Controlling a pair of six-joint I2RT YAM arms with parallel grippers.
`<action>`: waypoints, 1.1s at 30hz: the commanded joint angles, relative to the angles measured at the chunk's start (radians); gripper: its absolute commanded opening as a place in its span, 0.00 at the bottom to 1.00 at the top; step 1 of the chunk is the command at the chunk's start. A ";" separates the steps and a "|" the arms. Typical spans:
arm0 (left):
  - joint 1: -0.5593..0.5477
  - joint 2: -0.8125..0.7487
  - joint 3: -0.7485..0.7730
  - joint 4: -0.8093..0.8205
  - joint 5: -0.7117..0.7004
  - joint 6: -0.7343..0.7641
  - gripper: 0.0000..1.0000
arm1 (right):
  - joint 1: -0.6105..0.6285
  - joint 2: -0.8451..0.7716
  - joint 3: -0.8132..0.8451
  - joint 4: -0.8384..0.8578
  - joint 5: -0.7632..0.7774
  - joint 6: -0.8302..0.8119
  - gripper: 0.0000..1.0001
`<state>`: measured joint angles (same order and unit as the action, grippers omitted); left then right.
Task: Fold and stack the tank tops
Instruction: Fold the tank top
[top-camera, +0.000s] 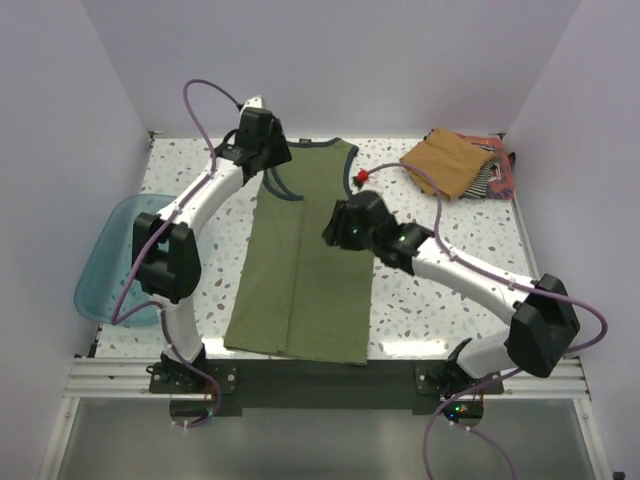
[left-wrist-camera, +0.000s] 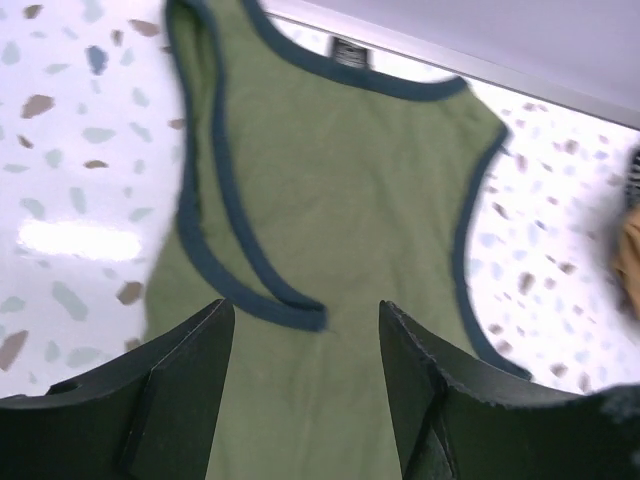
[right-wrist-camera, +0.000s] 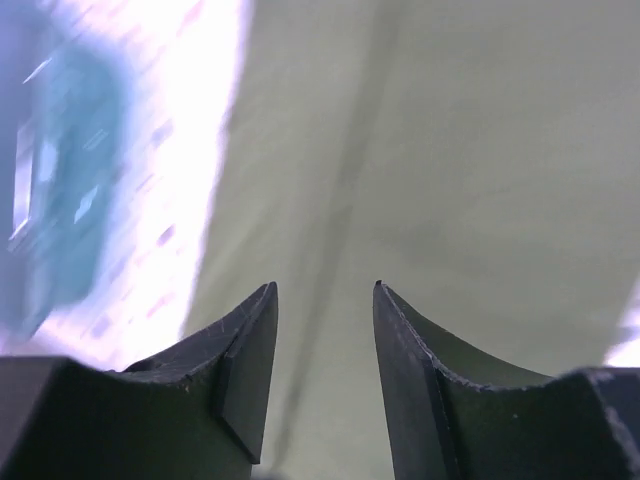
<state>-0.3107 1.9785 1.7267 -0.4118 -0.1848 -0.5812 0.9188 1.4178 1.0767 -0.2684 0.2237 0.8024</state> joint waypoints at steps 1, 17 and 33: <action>-0.105 -0.151 -0.079 0.025 0.022 0.005 0.64 | -0.248 0.053 0.005 -0.115 -0.118 -0.165 0.47; -0.691 -0.396 -0.619 0.160 0.110 -0.111 0.57 | -0.635 0.487 0.316 -0.072 -0.287 -0.367 0.45; -1.008 -0.251 -0.627 0.090 -0.016 -0.246 0.54 | -0.637 0.606 0.344 -0.043 -0.251 -0.358 0.27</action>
<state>-1.2961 1.7115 1.0954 -0.3145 -0.1398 -0.7773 0.2855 2.0228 1.3819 -0.3321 -0.0288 0.4507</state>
